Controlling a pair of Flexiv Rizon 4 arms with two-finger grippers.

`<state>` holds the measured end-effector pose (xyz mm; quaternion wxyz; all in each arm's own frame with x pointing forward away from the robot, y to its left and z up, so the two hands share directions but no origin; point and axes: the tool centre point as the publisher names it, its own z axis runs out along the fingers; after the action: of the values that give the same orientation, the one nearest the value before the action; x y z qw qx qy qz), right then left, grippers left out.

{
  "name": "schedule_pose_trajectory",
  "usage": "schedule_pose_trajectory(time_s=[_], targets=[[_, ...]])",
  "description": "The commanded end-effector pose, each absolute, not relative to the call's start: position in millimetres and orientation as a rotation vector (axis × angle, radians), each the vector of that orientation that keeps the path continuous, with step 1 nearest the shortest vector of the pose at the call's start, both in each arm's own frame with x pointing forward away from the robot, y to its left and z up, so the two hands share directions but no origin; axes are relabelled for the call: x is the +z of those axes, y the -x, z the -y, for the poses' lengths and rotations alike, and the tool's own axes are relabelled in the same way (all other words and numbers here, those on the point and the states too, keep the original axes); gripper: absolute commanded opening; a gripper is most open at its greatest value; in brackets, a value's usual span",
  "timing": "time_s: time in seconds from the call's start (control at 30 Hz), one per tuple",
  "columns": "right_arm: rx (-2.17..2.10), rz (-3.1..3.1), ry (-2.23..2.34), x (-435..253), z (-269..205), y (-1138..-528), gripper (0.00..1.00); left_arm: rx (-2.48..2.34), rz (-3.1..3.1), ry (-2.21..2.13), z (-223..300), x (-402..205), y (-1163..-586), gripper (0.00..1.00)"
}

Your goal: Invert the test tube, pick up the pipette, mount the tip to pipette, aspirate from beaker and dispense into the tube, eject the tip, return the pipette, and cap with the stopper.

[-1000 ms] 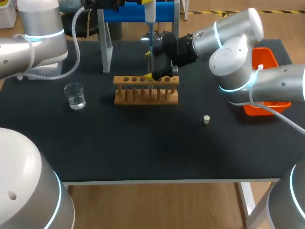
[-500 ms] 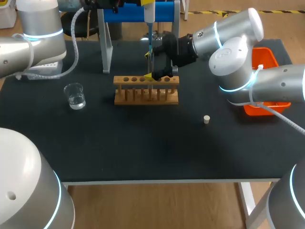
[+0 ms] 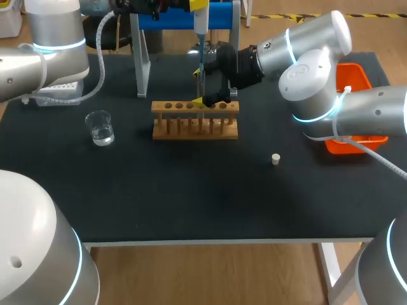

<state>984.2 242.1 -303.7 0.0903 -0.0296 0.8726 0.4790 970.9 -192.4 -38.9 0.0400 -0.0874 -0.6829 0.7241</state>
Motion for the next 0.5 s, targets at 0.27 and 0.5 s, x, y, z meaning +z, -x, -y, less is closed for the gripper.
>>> schedule_pose_trajectory(time_s=[0.27, 0.5], targets=[[1.421, -2.597, 0.088, -303.0, -241.6, -983.9, 1.0, 2.203, 2.084, 0.275, 194.3, -42.8, -973.0, 0.0], [1.421, -2.597, 0.088, -303.0, -241.6, -983.9, 1.0, 2.192, 2.091, 0.271, 195.0, -45.6, -971.9, 0.0]])
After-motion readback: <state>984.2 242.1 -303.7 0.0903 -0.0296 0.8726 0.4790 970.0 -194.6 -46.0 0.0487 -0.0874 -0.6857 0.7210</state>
